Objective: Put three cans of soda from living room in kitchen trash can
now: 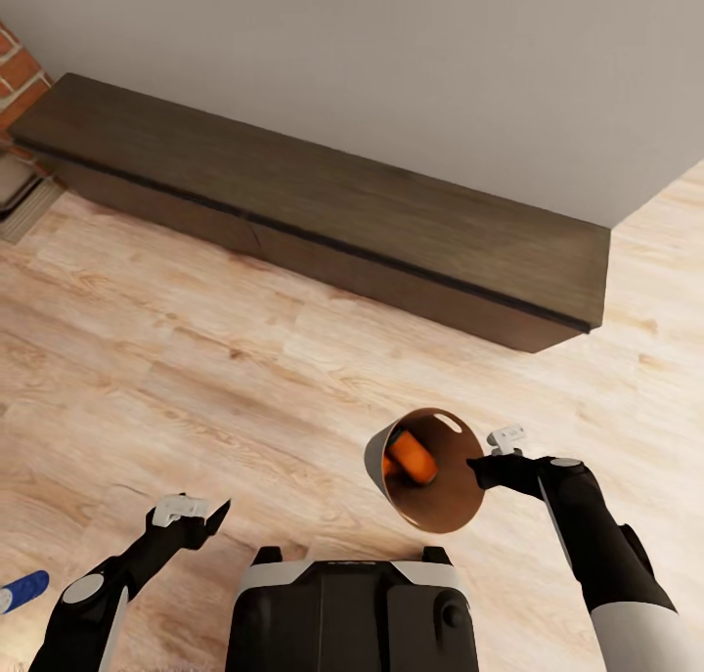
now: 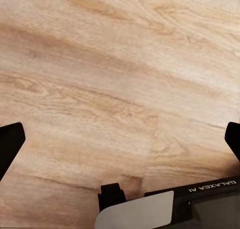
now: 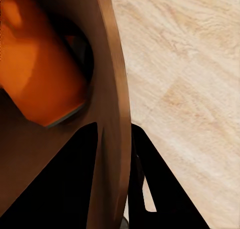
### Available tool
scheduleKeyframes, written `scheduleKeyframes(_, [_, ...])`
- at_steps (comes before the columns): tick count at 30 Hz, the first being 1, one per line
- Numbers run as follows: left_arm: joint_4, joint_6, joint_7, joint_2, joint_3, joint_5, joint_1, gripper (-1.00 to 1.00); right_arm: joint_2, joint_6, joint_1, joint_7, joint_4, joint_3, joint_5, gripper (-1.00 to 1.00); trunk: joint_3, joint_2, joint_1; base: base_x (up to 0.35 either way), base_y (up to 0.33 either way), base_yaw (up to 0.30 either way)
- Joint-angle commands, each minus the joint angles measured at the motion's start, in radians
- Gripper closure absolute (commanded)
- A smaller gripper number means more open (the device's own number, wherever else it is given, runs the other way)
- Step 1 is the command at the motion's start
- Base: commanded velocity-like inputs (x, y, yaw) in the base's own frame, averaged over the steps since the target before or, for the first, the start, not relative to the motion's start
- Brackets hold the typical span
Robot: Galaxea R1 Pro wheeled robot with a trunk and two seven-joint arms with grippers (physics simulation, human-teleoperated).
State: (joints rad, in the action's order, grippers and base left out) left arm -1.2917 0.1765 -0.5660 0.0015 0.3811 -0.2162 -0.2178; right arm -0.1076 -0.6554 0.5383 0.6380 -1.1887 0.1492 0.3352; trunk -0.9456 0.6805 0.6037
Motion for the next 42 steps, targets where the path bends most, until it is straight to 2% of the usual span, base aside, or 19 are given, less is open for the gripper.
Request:
scheduleKeyframes(1, [0.000,0.000,0.000,0.000,0.000,0.000,0.000,-1.00,0.000,-0.007,0.000,0.005,0.000,-0.001,-0.018,1.00,0.000,0.000,0.000,0.006,0.000,0.250])
scheduleKeyframes(5, [-0.004,0.003,0.000,0.000,0.001,0.000,0.000,-1.00,0.000,-0.007,0.000,0.005,0.000,-0.002,-0.018,1.00,0.000,0.000,0.000,0.073,0.000,0.250])
scheduleKeyframes(7, [-0.033,0.007,-0.002,0.002,0.003,0.000,-0.001,-1.00,0.000,-0.007,0.000,0.005,0.000,-0.002,-0.018,1.00,0.000,0.000,0.000,0.127,0.000,0.250])
scheduleKeyframes(9, [-0.068,0.037,-0.004,0.005,0.005,0.001,-0.002,-1.00,0.000,-0.007,0.000,0.005,0.001,-0.002,-0.018,1.00,0.000,0.000,0.000,0.134,0.000,0.250])
scheduleKeyframes(10, [-0.111,0.099,-0.013,0.008,0.006,0.012,-0.003,-1.00,0.003,-0.007,0.000,0.005,0.002,-0.010,-0.017,1.00,0.000,0.000,0.000,0.119,0.000,0.250])
scheduleKeyframes(11, [-0.122,0.121,-0.018,0.009,0.006,0.021,-0.003,-1.00,0.003,-0.007,0.000,0.005,0.002,-0.014,-0.017,1.00,0.000,0.000,0.000,0.106,0.000,0.250])
scheduleKeyframes(15, [-0.178,0.223,-0.042,0.022,0.007,0.093,-0.004,-1.00,0.005,-0.007,-0.001,0.005,0.003,-0.034,-0.016,1.00,0.000,0.000,0.000,0.058,0.000,0.250])
scheduleKeyframes(17, [-0.241,0.306,-0.057,0.062,0.019,0.147,-0.004,-1.00,0.009,-0.008,-0.001,0.004,0.003,-0.040,-0.016,1.00,0.000,0.000,0.000,0.019,0.000,0.250])
scheduleKeyframes(19, [-0.278,0.380,-0.088,0.097,0.084,0.223,-0.002,-1.00,0.016,-0.007,-0.001,0.004,0.005,-0.043,-0.015,1.00,0.000,0.000,0.000,0.008,0.000,0.250])
scheduleKeyframes(23, [-0.298,0.423,-0.120,0.109,0.164,0.281,0.009,-1.00,0.021,-0.008,0.000,0.003,0.005,-0.044,-0.015,1.00,0.000,0.000,0.000,0.003,0.000,0.250])
scheduleKeyframes(26, [-0.301,0.430,-0.129,0.110,0.179,0.293,0.011,-1.00,0.022,-0.008,-0.001,0.004,0.005,-0.045,-0.015,1.00,0.000,0.000,0.000,0.001,0.000,0.250])
scheduleKeyframes(33, [-0.302,0.432,-0.137,0.110,0.186,0.299,0.011,-1.00,0.023,-0.007,0.000,0.004,0.001,-0.054,-0.015,1.00,-0.022,0.049,0.027,0.000,0.000,0.249])
scheduleKeyframes(37, [-0.302,0.431,-0.147,0.110,0.186,0.299,0.011,-1.00,0.027,-0.009,0.001,0.003,-0.001,-0.105,-0.015,1.00,-0.034,0.077,0.042,0.000,0.000,0.213])
scheduleKeyframes(42, [-0.302,0.432,-0.149,0.111,0.186,0.299,0.011,-1.00,0.061,-0.029,0.011,0.003,-0.023,-0.142,-0.014,1.00,-0.050,0.112,0.061,0.000,0.000,0.171])
